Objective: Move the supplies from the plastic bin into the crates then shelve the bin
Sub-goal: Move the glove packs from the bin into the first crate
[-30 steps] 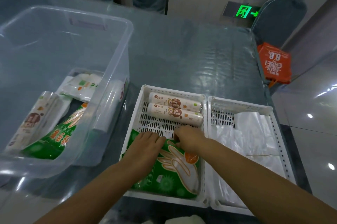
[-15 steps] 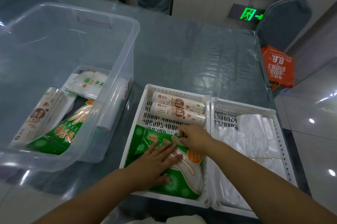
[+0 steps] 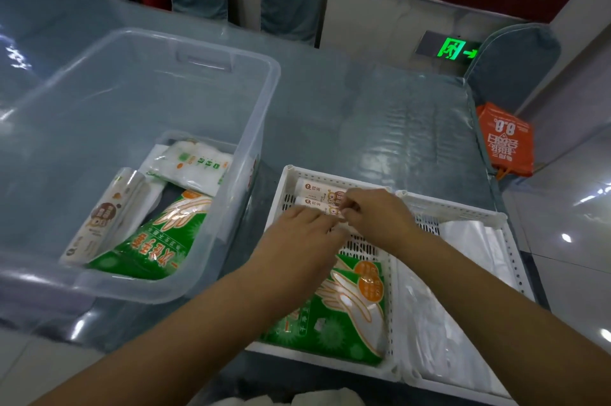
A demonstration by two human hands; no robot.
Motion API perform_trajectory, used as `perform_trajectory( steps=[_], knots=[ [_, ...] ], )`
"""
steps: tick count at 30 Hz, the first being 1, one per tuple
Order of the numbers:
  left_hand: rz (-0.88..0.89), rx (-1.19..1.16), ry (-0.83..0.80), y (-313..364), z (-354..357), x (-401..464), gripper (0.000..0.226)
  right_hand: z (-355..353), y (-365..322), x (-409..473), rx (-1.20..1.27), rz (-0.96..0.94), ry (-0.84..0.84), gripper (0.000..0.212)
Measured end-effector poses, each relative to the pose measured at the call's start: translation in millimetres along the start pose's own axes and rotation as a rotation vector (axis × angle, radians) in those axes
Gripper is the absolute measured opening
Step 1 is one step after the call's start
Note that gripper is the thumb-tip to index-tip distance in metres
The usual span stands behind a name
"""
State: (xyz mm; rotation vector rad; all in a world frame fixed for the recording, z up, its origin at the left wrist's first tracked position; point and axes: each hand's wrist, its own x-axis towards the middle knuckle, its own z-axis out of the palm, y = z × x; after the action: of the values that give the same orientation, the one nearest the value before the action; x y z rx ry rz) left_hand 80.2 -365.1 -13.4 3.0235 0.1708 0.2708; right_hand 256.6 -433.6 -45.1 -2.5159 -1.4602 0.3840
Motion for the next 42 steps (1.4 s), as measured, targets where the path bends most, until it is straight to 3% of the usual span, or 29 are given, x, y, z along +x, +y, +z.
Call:
perform_trajectory(
  steps=[5,9,17,23,28,35,42],
  knots=[
    [-0.043,0.085,0.211,-50.9,-76.4,-27.6,0.033,-52.3,-66.4,15.6,0.096,-0.071,0.285,0.009],
    [-0.227,0.108,0.226,-130.3,-109.7,-64.3,0.031,-72.9,-137.9,36.8,0.206,-0.160,0.333,0.008],
    [-0.439,0.102,0.110,-290.5,-128.1,-128.5,0.033,-30.5,-258.5,119.0,0.030,-0.203,0.117,0.009],
    [-0.303,0.135,-0.064,-346.5,-105.3,-134.1,0.037,31.4,-269.6,193.0,-0.424,-0.059,-0.262,0.030],
    [-0.204,0.178,-0.084,-364.5,-82.9,-135.6,0.036,61.5,-242.5,217.4,-0.589,0.127,-0.546,0.052],
    [-0.178,0.278,-0.103,-371.9,-70.3,-130.2,0.033,71.6,-233.1,229.6,-0.640,0.128,-0.536,0.069],
    [-0.172,0.344,-0.139,-371.1,-67.7,-128.2,0.034,51.6,-244.4,228.3,-0.502,0.113,-0.379,0.057]
  ],
)
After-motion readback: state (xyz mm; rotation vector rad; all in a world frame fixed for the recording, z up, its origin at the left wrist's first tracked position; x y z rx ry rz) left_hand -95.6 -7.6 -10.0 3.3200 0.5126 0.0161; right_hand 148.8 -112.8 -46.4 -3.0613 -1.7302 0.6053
